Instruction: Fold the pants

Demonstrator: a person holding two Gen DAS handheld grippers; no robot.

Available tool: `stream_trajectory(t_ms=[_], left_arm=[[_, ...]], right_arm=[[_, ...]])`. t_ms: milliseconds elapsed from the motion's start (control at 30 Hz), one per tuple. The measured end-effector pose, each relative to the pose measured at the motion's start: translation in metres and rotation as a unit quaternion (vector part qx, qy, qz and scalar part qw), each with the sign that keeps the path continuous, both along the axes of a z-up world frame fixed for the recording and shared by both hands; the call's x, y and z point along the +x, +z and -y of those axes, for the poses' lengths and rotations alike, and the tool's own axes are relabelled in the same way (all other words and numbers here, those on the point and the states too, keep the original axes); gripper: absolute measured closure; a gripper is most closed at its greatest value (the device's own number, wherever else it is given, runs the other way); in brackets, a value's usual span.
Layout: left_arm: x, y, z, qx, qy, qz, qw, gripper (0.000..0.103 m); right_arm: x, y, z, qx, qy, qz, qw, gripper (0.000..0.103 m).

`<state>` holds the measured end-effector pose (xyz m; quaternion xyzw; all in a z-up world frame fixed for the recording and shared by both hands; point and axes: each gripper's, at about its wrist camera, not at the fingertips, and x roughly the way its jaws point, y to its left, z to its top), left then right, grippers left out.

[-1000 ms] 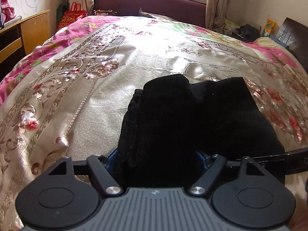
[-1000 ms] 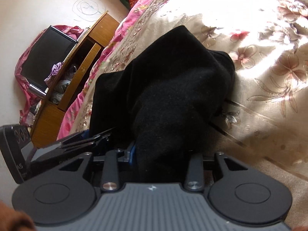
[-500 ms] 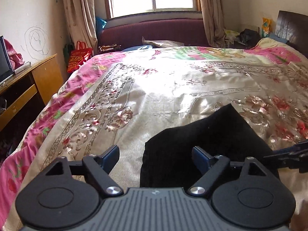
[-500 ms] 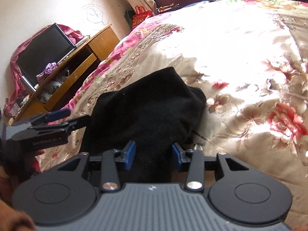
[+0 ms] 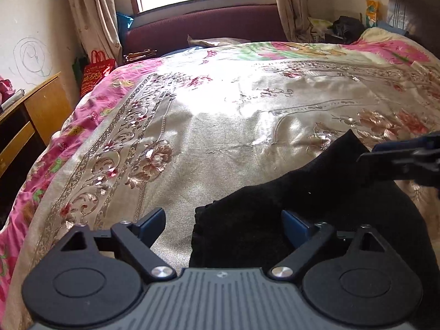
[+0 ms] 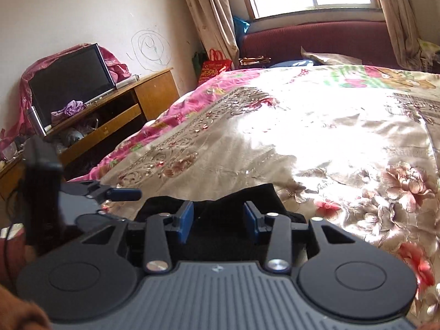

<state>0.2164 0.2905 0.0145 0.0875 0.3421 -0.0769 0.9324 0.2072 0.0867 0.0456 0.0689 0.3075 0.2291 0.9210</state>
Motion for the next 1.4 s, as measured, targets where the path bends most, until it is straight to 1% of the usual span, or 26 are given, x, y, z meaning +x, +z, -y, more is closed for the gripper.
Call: stream_trajectory(t_ms=[67,100,133,167,233,300,367,400,433,533,567,600,633,667,700,800,900,967,1033,1100,1133,1233,1300,1400], left_arm=[[-0.014,0.004,0.0,0.006,0.004,0.01,0.9999,0.0],[-0.02,0.006,0.0,0.009,0.007,0.012,0.9999,0.0],[-0.026,0.008,0.0,0.01,0.008,0.01,0.9999,0.0],[-0.031,0.009,0.0,0.011,0.01,0.009,0.9999,0.0],[-0.046,0.013,0.0,0.015,0.013,0.011,0.9997,0.0],[-0.068,0.018,-0.001,0.009,0.01,0.018,0.9998,0.0],[-0.087,0.022,-0.003,-0.003,0.007,0.016,0.9998,0.0],[-0.095,0.022,-0.002,-0.009,0.005,0.011,0.9999,0.0],[-0.1,0.019,0.0,-0.003,0.0,0.003,1.0,0.0],[-0.11,0.002,0.014,0.051,0.004,-0.025,0.9984,0.0],[-0.108,-0.004,0.016,0.056,0.011,-0.04,0.9975,0.0],[-0.106,-0.009,0.016,0.053,0.02,-0.054,0.9969,0.0],[-0.103,-0.014,0.015,0.047,0.029,-0.066,0.9963,0.0],[-0.101,-0.017,0.014,0.038,0.045,-0.076,0.9954,0.0],[-0.101,-0.016,0.015,0.031,0.058,-0.076,0.9949,0.0],[-0.112,-0.003,0.021,0.015,0.082,-0.061,0.9947,0.003],[-0.127,0.008,0.032,0.021,0.087,-0.052,0.9946,0.003],[-0.136,0.015,0.039,0.028,0.093,-0.049,0.9941,0.003],[-0.144,0.022,0.043,0.016,0.088,-0.05,0.9947,0.002],[-0.154,0.027,0.048,-0.001,0.079,-0.06,0.9951,0.002],[-0.159,0.028,0.053,-0.001,0.075,-0.063,0.9952,0.002],[-0.175,0.03,0.069,0.026,0.062,-0.061,0.9959,0.002],[-0.185,0.031,0.076,0.037,0.059,-0.058,0.9958,0.002],[-0.198,0.033,0.082,0.034,0.062,-0.057,0.9959,0.001]], right_arm=[[0.02,-0.02,0.0,-0.007,-0.01,-0.047,0.999,0.063],[0.026,-0.03,0.0,-0.019,-0.008,-0.067,0.998,0.066],[0.028,-0.037,-0.001,-0.031,-0.005,-0.077,0.997,0.066],[0.025,-0.041,0.0,-0.036,-0.001,-0.075,0.997,0.066],[0.016,-0.032,0.006,-0.028,-0.001,-0.062,0.998,0.064],[-0.003,-0.017,0.018,0.0,-0.01,-0.049,0.999,0.061],[-0.028,-0.002,0.033,0.035,0.001,-0.047,0.998,0.061],[-0.041,0.001,0.036,0.046,0.012,-0.051,0.998,0.061],[-0.053,0.001,0.035,0.049,0.028,-0.056,0.997,0.061],[-0.083,-0.013,0.014,0.016,0.071,-0.071,0.995,0.061],[-0.086,-0.022,0.007,0.008,0.076,-0.088,0.993,0.062],[-0.086,-0.031,0.002,0.0,0.076,-0.107,0.991,0.062],[-0.086,-0.039,-0.003,-0.011,0.072,-0.118,0.99,0.063],[-0.086,-0.043,-0.007,-0.027,0.072,-0.118,0.99,0.064],[-0.087,-0.041,-0.008,-0.034,0.069,-0.115,0.99,0.065],[-0.098,-0.02,0.009,0.006,0.056,-0.112,0.992,0.063],[-0.114,-0.004,0.026,0.019,0.047,-0.09,0.995,0.061],[-0.121,0.0,0.035,0.026,0.041,-0.087,0.995,0.061],[-0.127,0.001,0.043,0.035,0.032,-0.094,0.994,0.061],[-0.132,0.001,0.048,0.043,0.028,-0.1,0.994,0.061],[-0.135,0.001,0.05,0.045,0.027,-0.102,0.993,0.061],[-0.145,0.005,0.054,0.06,0.029,-0.108,0.992,0.06],[-0.152,0.007,0.055,0.065,0.034,-0.107,0.992,0.06],[-0.164,0.009,0.056,0.063,0.039,-0.099,0.992,0.059]])
